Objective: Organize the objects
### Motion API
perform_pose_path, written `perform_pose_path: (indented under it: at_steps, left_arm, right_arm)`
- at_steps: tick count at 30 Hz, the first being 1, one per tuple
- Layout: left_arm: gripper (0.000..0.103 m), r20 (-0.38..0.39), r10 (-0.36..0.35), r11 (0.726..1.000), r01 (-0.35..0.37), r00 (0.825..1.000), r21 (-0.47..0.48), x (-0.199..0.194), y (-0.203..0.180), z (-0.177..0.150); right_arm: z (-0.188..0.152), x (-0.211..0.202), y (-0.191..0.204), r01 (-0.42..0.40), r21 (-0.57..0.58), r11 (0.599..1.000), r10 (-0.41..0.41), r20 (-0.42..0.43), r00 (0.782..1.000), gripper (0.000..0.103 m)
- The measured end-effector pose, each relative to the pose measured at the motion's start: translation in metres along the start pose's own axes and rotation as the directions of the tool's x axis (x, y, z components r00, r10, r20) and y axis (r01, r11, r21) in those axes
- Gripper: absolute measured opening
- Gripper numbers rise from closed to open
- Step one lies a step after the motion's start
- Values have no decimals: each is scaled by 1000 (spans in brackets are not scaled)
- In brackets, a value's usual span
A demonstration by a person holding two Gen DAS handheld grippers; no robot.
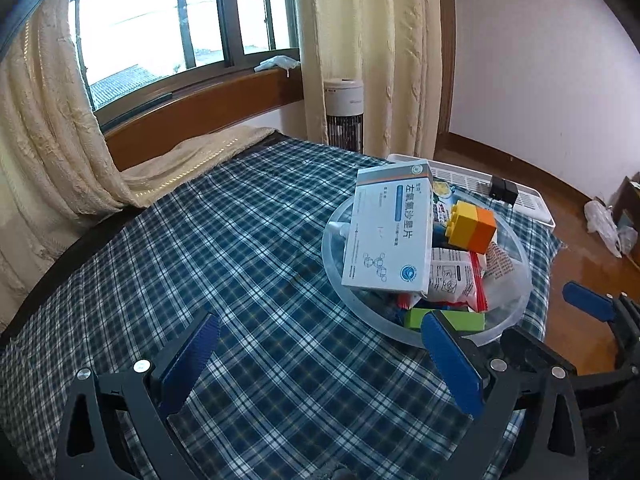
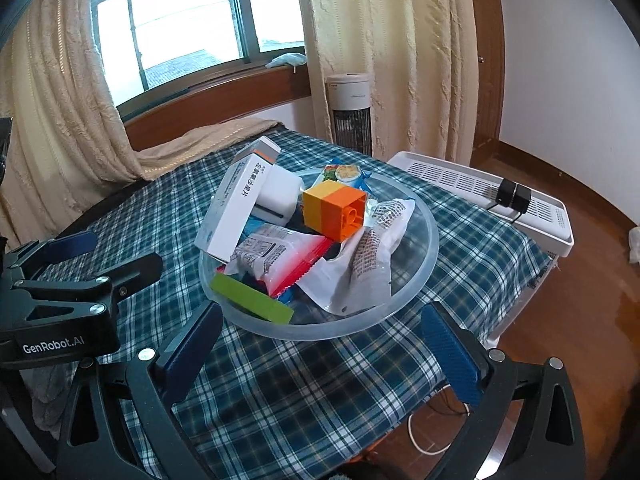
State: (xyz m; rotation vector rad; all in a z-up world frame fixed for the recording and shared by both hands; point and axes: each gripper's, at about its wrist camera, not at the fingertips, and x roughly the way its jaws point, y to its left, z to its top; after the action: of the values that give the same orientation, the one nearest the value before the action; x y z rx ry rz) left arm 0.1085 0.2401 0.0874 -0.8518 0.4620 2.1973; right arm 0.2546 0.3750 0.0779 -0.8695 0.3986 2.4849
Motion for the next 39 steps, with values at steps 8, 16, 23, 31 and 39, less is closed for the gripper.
perform_pose_path:
  at_steps: [8, 16, 23, 31, 39]
  left_arm:
    - [103, -11, 6, 1000, -6, 1000, -5, 2, 2, -1]
    - [103, -25, 16, 1000, -16, 1000, -6, 5, 3, -1]
    - [103, -38, 23, 1000, -23, 999, -2, 7, 3, -2]
    - [103, -38, 29, 1000, -29, 999, -7, 8, 5, -2]
    - [103, -37, 32, 999, -33, 999, -8, 7, 5, -2]
  right_arm:
    - [-1, 2, -1, 19, -12, 1000, -19, -1, 1000, 100]
    - [0, 5, -2, 22, -10, 1000, -22, -8, 1000, 100]
    - [-1, 9, -1, 27, -8, 1000, -27, -15, 1000, 100]
    - [-1, 10, -2, 31, -5, 1000, -31, -17, 999, 100]
    - [-1, 10, -2, 31, -5, 1000, -31, -18, 999, 100]
